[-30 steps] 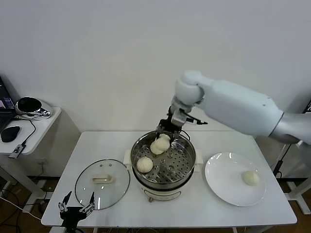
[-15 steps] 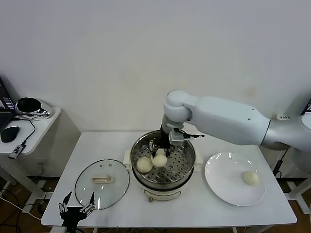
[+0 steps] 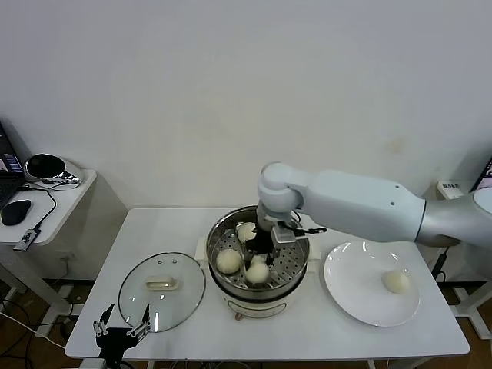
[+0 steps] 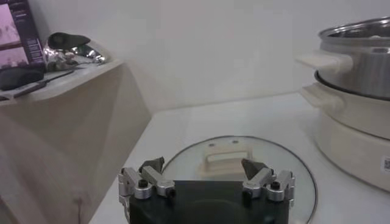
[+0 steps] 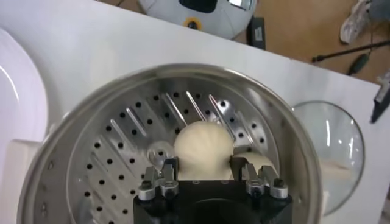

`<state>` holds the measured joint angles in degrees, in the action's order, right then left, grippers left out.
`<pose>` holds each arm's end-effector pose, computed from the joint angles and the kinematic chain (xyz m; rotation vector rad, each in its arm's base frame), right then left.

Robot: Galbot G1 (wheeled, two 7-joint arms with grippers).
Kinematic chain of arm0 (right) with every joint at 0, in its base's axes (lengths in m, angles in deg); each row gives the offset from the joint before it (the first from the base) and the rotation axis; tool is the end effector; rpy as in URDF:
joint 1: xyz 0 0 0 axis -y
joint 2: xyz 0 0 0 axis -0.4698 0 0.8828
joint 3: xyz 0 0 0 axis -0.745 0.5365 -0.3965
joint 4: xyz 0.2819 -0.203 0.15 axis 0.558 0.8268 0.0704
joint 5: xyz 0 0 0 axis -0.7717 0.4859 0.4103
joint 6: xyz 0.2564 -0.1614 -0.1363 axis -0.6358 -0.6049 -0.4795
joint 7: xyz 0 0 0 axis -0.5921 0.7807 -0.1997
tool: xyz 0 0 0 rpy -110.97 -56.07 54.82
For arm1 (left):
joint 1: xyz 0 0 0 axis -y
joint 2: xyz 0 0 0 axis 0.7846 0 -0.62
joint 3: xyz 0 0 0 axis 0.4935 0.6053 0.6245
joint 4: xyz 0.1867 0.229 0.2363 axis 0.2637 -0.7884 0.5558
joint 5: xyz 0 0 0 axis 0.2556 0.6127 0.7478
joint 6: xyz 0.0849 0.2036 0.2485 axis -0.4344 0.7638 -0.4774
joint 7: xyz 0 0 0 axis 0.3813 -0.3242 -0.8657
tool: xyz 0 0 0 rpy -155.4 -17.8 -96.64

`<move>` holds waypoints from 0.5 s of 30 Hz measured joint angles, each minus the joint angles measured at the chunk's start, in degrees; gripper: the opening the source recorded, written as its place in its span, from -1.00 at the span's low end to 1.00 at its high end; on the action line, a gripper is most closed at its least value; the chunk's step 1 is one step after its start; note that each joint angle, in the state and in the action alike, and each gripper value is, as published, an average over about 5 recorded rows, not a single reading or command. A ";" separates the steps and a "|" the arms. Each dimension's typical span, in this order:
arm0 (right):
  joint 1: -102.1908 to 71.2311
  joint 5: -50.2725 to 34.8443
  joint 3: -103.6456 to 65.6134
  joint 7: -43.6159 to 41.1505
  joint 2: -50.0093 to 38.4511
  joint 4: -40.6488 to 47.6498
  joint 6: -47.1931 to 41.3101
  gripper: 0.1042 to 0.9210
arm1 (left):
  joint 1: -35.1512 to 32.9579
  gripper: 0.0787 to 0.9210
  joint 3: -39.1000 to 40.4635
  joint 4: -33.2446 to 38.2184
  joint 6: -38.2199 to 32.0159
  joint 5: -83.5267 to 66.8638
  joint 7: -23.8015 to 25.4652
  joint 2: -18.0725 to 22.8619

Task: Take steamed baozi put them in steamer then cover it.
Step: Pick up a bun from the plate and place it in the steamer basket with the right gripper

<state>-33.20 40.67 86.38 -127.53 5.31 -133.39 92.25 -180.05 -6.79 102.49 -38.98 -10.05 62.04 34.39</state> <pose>0.5025 0.1080 -0.0914 -2.0490 -0.0643 -1.9928 0.0869 0.0856 -0.3479 0.1184 -2.7794 -0.2249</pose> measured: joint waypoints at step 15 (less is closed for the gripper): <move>-0.40 -0.15 0.93 0.44 -1.06 -1.13 -0.80 0.05 | 0.43 0.77 0.34 -0.52 -0.11 0.23 -0.13 0.28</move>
<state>-33.60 40.52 87.31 -127.08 4.25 -134.53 91.45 -179.62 -6.45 101.97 -39.09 -9.82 61.92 34.67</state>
